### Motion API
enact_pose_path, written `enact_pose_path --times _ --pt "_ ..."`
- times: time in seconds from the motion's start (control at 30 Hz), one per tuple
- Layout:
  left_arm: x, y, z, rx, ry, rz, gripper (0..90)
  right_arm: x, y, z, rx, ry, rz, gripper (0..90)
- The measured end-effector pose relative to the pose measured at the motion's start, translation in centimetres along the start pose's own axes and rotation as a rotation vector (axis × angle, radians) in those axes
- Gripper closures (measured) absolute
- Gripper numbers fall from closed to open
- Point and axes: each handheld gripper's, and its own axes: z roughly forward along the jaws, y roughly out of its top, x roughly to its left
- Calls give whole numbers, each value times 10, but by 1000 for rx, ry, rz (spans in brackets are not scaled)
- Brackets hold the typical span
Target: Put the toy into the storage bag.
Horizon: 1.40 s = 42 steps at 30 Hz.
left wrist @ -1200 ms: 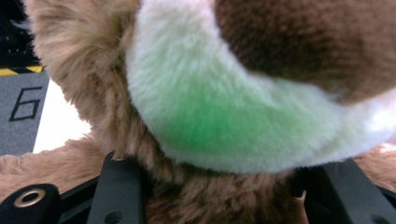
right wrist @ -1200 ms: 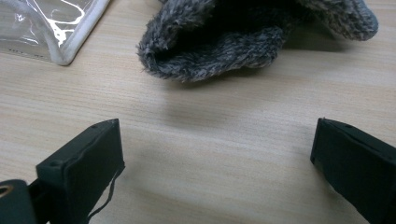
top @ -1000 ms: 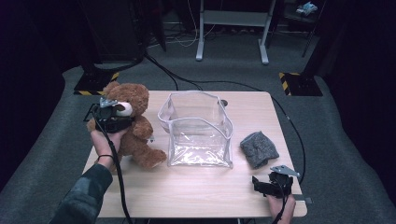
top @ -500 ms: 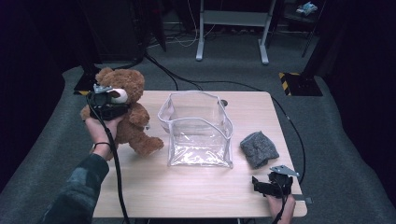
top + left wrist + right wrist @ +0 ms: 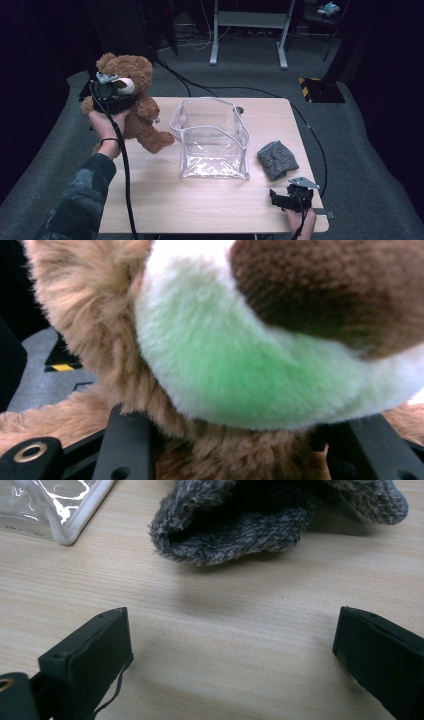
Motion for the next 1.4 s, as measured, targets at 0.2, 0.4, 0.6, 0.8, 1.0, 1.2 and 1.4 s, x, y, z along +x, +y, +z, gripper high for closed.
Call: enact_pose_path --times 0.2,0.4,0.6,0.8,1.0,1.2,1.4 --pt "-2 15 -5 -28 12 14 481 0 0 0 0 2 0 17" --pt "-1 28 -10 -54 31 8 481 0 0 0 -1 3 1 18" --pt "0 41 -16 -76 38 5 481 0 0 0 -1 3 -2 18" --pt "-6 59 -20 -109 35 -8 480 1 0 0 1 1 -4 18" --pt "-25 67 -15 -115 3 0 480 0 0 0 0 3 -3 18" --pt "-49 72 -8 -122 -40 32 479 1 0 0 1 5 -4 18" --pt "-69 75 1 -129 -77 42 478 1 0 0 1 5 -5 18"
